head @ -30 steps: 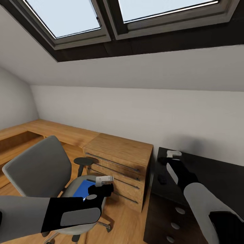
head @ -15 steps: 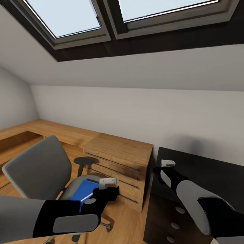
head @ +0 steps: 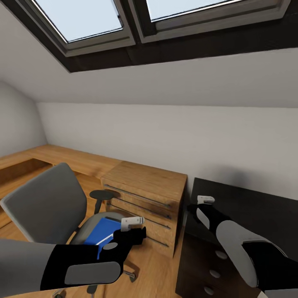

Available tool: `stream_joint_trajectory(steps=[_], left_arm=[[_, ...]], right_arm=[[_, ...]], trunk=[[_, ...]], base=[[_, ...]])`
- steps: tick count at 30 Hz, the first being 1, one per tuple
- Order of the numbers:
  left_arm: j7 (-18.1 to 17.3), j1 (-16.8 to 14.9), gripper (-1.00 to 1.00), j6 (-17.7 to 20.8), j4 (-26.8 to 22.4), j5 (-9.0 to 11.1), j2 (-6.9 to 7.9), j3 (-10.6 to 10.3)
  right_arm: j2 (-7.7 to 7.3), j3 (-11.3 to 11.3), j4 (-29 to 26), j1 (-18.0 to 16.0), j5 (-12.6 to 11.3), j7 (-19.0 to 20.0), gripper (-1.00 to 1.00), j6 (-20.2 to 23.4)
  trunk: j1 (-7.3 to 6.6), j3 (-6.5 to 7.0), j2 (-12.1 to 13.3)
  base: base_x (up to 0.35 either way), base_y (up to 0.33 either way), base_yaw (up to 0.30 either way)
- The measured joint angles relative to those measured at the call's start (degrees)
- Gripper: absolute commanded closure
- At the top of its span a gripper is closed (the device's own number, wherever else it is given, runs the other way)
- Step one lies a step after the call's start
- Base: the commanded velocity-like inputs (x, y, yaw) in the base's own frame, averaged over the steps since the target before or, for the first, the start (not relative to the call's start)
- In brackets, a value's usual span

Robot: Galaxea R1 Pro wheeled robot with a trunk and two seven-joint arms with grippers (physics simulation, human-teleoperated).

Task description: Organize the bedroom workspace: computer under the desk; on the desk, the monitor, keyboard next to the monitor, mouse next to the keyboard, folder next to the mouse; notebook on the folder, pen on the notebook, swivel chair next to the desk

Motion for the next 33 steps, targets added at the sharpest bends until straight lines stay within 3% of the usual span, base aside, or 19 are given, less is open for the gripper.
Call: stream_joint_trajectory(steps=[5,13,33], left_arm=[[0.0,0.0,-1.00,0.0,0.1,0.0,0.03,0.0],[0.0,0.0,-1.00,0.0,0.1,0.0,0.04,0.0],[0.0,0.0,-1.00,0.0,0.0,0.0,0.02,-0.1]], right_arm=[[-0.09,0.0,-0.1,0.1,0.1,0.0,-1.00,-0.7],[-0.61,0.0,0.1,0.2,0.2,-0.5,-1.00,-7.1],[-2.21,0.0,0.2,0.2,0.1,-0.5,-1.00,-7.5]], trunk=[[1.10,-0.90,-2.0],[2.86,-2.34,-5.2],[7.25,-5.93,-13.2]], base=[[0.000,0.000,0.000],[0.000,0.000,0.000],[0.000,0.000,0.000]])
